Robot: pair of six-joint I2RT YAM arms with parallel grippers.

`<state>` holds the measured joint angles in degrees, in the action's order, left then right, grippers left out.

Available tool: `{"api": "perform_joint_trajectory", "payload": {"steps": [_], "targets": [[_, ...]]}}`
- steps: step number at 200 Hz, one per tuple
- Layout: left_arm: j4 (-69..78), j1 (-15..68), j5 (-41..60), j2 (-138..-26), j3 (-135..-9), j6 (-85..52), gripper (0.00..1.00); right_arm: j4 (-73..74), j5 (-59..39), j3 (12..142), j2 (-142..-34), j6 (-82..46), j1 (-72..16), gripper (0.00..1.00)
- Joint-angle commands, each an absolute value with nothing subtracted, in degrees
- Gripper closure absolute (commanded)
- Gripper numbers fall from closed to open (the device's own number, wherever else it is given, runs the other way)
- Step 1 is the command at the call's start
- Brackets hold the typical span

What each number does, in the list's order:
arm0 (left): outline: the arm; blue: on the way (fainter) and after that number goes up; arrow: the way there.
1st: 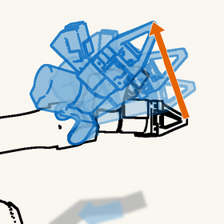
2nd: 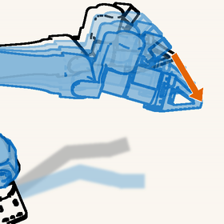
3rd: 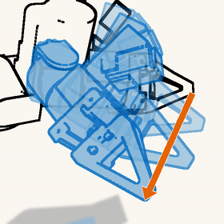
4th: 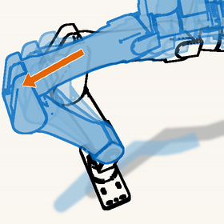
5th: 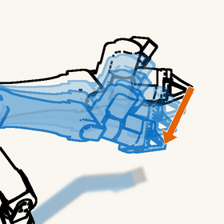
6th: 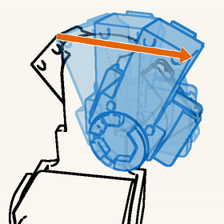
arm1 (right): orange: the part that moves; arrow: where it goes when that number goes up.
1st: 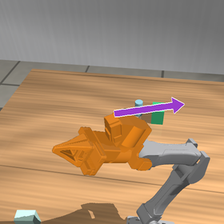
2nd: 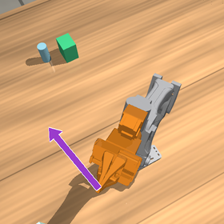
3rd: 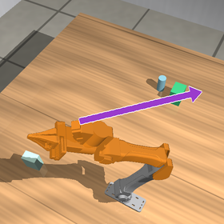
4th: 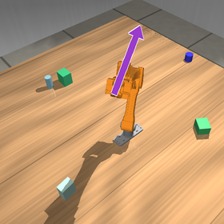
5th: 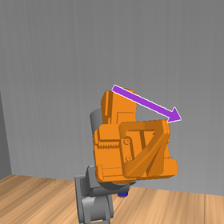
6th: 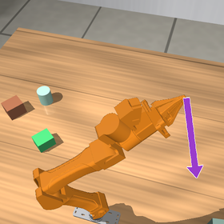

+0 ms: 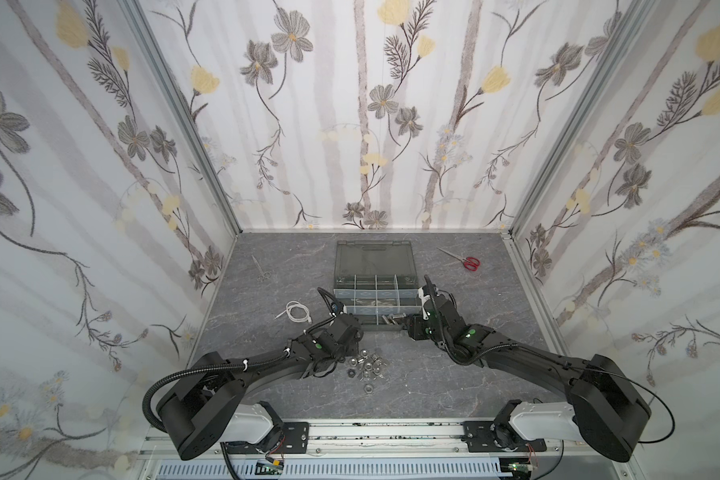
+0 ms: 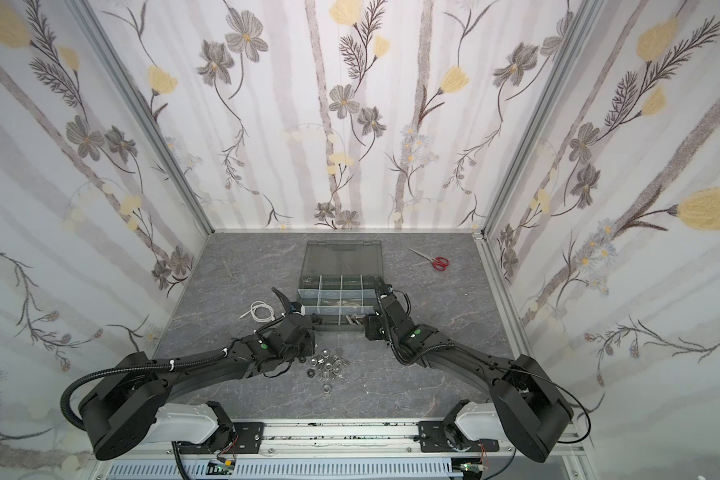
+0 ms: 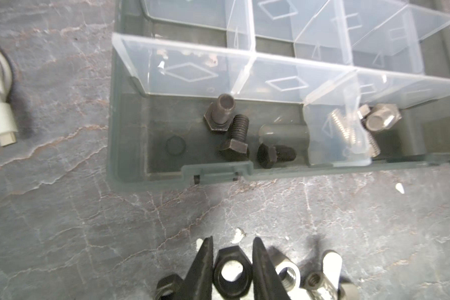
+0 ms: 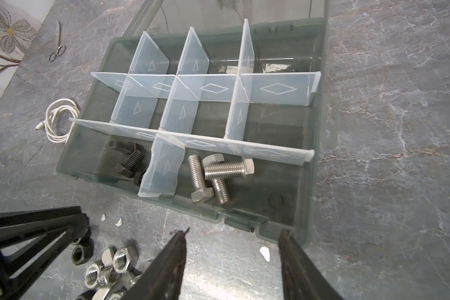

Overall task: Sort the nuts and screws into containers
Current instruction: 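Close the left gripper on the black hex nut, then carry the black nut into a middle compartment while the right withdraws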

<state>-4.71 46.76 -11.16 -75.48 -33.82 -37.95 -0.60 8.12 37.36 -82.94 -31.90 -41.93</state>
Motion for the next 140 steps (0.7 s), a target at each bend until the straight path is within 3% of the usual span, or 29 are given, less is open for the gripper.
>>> {"api": "perform_joint_trajectory", "payload": {"steps": [1,65,140], "targets": [[-4.3,46.5,-11.9,-73.0,-35.5,-38.4,0.75,-0.6,10.1,36.3,-81.1,-32.9,-41.9,0.42],[-4.2,39.6,-10.2,-71.9,-44.7,-33.7,0.74,-1.0,11.3,34.5,-77.8,-34.7,-42.0,0.42],[-4.0,29.1,-1.7,-87.1,-54.2,-29.8,0.76,-3.6,14.7,33.1,-72.6,-35.0,-41.8,0.41]]}}
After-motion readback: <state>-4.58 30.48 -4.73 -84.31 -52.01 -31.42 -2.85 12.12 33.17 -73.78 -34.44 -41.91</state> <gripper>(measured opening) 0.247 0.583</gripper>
